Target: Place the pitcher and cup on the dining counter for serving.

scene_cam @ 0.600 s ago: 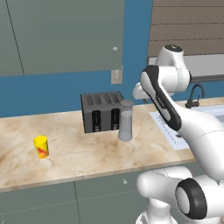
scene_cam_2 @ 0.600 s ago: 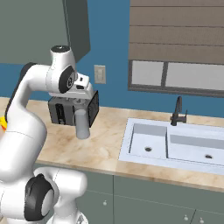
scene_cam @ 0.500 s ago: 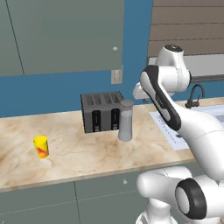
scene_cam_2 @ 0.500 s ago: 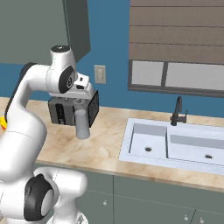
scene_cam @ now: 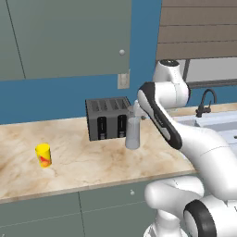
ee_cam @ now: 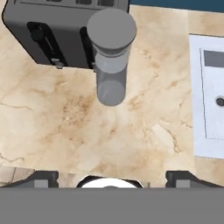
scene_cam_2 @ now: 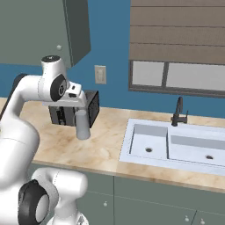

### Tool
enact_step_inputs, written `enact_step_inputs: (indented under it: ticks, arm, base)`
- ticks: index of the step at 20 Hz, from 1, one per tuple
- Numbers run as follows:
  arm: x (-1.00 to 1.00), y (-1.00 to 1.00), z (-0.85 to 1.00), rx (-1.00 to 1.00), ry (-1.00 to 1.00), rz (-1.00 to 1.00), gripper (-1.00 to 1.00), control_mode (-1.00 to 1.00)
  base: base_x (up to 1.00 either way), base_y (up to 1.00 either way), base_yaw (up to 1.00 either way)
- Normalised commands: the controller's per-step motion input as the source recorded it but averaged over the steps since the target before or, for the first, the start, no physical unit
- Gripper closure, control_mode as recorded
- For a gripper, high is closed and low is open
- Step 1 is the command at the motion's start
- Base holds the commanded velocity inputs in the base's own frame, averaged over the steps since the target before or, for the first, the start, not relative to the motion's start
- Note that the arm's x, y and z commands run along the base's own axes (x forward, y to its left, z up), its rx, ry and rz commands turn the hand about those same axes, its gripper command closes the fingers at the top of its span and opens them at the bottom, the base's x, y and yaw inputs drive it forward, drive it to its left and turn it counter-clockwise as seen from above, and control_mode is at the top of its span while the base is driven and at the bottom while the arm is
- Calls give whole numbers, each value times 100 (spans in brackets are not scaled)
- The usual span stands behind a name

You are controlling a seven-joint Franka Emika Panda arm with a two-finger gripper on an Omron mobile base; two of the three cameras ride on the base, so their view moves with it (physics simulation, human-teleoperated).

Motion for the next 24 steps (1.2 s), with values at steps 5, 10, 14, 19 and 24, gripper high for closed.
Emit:
enact_step_inputs:
  ticks: [5,10,14,19,24]
  arm:
    - [5,30,-62,-8,0,-1,-100,-100]
    - [17,3,-41,0,0,-5,-100,-100]
    - [23,0,-21,0,-3,-9,-100,-100]
    - [34,4,-11,0,-2,-6,-100,-100]
    - [44,8,-17,0,0,-5,-100,-100]
  base:
    - [0,0,0]
    - [0,0,0]
    - [0,0,0]
    - [0,0,0]
    - [0,0,0]
